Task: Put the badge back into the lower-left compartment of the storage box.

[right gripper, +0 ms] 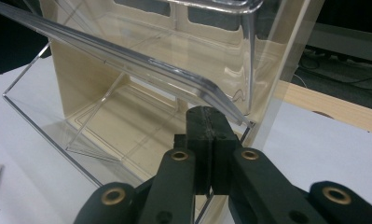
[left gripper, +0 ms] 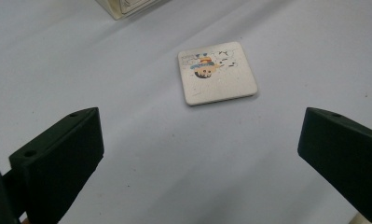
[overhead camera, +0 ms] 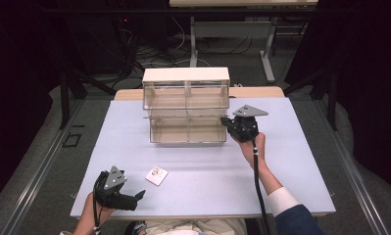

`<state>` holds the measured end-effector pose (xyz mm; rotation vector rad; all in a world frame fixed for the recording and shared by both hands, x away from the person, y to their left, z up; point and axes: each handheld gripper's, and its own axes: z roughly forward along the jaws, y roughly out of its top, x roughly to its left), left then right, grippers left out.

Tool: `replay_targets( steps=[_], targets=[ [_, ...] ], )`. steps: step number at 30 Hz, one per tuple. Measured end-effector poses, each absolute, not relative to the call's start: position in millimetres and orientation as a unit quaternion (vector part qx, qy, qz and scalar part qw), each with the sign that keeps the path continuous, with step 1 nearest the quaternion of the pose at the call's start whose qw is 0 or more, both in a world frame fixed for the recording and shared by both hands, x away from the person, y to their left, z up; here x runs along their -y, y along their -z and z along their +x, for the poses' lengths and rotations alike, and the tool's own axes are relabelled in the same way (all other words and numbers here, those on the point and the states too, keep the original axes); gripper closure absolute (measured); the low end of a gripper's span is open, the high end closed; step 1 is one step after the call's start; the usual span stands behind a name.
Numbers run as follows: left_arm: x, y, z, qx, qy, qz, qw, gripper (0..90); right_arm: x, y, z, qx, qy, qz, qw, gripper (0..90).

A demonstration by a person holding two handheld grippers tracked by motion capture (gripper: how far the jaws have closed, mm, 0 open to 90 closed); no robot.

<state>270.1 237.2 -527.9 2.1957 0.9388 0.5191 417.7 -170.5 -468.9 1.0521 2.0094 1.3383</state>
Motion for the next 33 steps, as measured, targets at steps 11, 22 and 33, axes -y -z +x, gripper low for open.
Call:
replay_targets(
  steps=[11, 22, 33],
  targets=[
    [-214.4, 529.5, 279.2, -0.361, -0.202, 0.845, 0.338, 0.2, 169.7, 470.2, 418.2, -0.738, -0.489, 0.392, 0.25, 90.0],
    [-188.7, 536.7, 292.6, -0.361, -0.191, 0.857, 0.315, 0.4, 167.2, 470.8, 417.9, -0.743, -0.485, 0.391, 0.244, 89.7],
    [-177.5, 543.8, 303.5, -0.396, -0.175, 0.854, 0.291, 7.3, 166.5, 471.1, 417.5, -0.742, -0.486, 0.392, 0.244, 89.5]
  ],
)
